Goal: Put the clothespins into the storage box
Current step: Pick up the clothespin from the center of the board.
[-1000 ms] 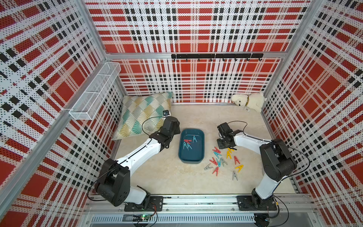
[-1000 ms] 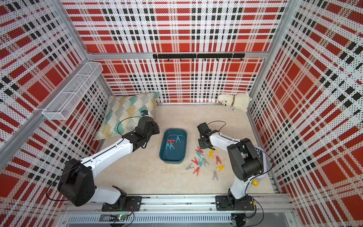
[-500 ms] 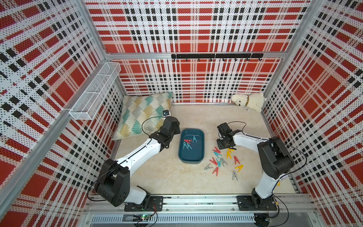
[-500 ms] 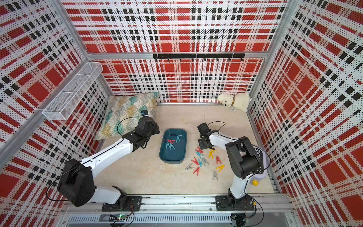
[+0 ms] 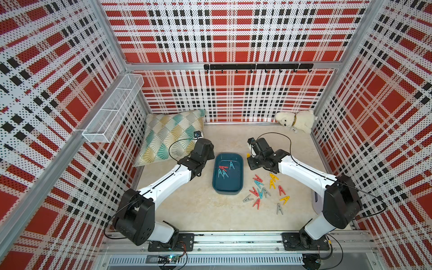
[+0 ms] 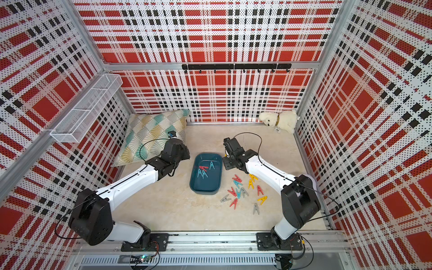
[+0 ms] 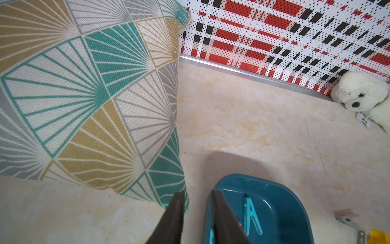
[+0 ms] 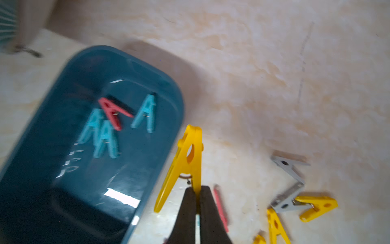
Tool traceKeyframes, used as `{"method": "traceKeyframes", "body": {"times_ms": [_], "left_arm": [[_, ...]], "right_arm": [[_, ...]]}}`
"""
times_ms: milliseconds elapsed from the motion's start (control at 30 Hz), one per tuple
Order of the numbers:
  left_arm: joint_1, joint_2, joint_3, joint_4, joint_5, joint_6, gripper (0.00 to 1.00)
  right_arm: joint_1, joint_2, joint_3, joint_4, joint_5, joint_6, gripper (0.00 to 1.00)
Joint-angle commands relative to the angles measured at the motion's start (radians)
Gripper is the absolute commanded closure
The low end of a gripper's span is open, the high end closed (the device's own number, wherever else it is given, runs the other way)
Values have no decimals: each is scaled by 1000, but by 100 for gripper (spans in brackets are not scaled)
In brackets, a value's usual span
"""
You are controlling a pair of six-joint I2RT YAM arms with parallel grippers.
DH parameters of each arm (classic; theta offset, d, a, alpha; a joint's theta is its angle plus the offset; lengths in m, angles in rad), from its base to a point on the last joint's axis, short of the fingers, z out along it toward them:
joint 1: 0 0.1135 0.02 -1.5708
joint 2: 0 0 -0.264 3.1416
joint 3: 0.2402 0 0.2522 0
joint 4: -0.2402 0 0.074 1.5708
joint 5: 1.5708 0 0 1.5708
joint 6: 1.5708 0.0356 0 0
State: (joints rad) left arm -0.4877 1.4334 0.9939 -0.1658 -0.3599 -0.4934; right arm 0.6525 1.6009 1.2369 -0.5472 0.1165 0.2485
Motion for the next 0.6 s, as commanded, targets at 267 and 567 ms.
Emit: {"method": "traceKeyframes", "body": {"times_ms": [267,567], "left_arm": [[19,-28,-5,-1,-7,-8,71],[28,-45,-26,-2,-4,-7,71]], "right_arm": [[154,247,192,-57,24,39,93],[153,449,375,-41,84,70,94]]}}
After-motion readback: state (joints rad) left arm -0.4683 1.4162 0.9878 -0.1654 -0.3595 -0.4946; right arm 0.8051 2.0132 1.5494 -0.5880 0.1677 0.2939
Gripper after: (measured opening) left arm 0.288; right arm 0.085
